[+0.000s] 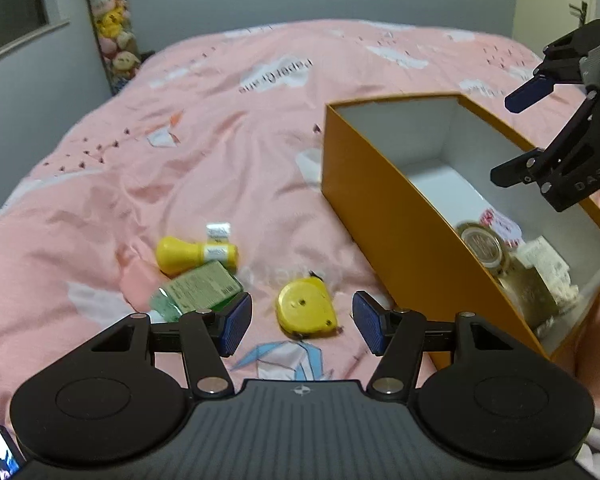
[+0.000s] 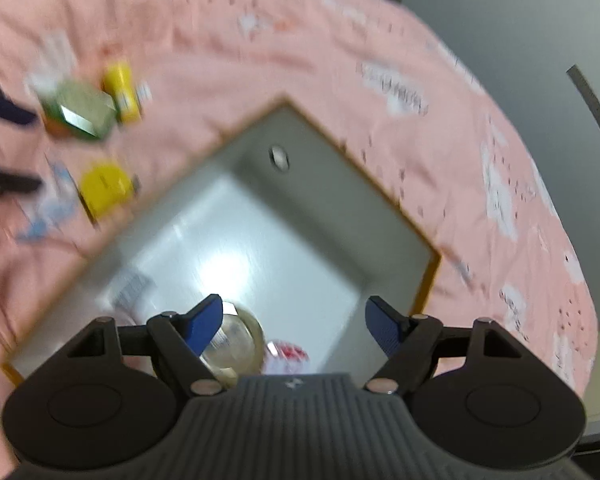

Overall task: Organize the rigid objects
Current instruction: 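Move the right gripper to the yellow tape measure while the left gripper reaches the green soap bottle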

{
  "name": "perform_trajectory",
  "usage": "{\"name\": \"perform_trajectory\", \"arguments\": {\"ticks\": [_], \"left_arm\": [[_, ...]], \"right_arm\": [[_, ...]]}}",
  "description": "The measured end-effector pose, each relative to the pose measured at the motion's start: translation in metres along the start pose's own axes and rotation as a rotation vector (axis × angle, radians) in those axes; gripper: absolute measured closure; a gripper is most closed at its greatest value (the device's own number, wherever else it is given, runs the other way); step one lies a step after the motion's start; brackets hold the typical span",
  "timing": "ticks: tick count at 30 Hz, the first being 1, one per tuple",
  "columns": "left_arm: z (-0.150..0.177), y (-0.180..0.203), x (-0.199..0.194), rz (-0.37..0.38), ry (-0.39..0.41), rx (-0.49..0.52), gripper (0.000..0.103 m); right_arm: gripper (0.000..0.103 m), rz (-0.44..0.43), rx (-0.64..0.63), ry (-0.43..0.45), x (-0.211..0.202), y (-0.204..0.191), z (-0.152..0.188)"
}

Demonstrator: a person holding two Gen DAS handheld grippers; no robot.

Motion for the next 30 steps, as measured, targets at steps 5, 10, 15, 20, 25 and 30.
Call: {"name": "perform_trajectory", "arguments": {"ticks": [5, 10, 15, 20, 25, 30], "left_arm": [[-0.006, -0.019, -0.005, -0.034, 0.041, -0.038, 0.034], [-0.011, -0.041, -0.005, -0.033, 0.046, -0.049, 0.034], [-0.015, -0.061, 0.002, 0.044, -0.020, 0.046, 0.034], [-0.020, -0.076, 0.013, 0.080, -0.040, 0.192, 0.034], [-0.019, -0.084, 0.028, 0.133, -0.102, 0.357, 0.033], [-0.014, -0.076, 0.048, 0.177, -0.124, 0.562, 0.024]], "right_arm": [[0.021, -0.102, 0.062, 0.117, -0.019, -0.022, -0.033], [0.021, -0.214, 0.108, 0.149, -0.016, -0.056, -0.057], [0.021, -0.263, 0.114, 0.153, 0.001, -0.081, -0.081], [0.028, -0.246, 0.078, 0.135, 0.024, -0.095, -0.100], [0.038, -0.331, 0.088, 0.061, 0.051, -0.104, -0.107], [0.039, -0.383, 0.080, 0.002, 0.075, -0.113, -0.110]]}}
Point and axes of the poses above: each gripper's, at about its wrist camera, not at the fingertips, and x roughly the way its jaws point, y to its right, z to its underside, the point moved 8 cm from there along x, roughly the way its jaws point, and after that the axes turned 7 degrees about -z, right-handed, at the moved point
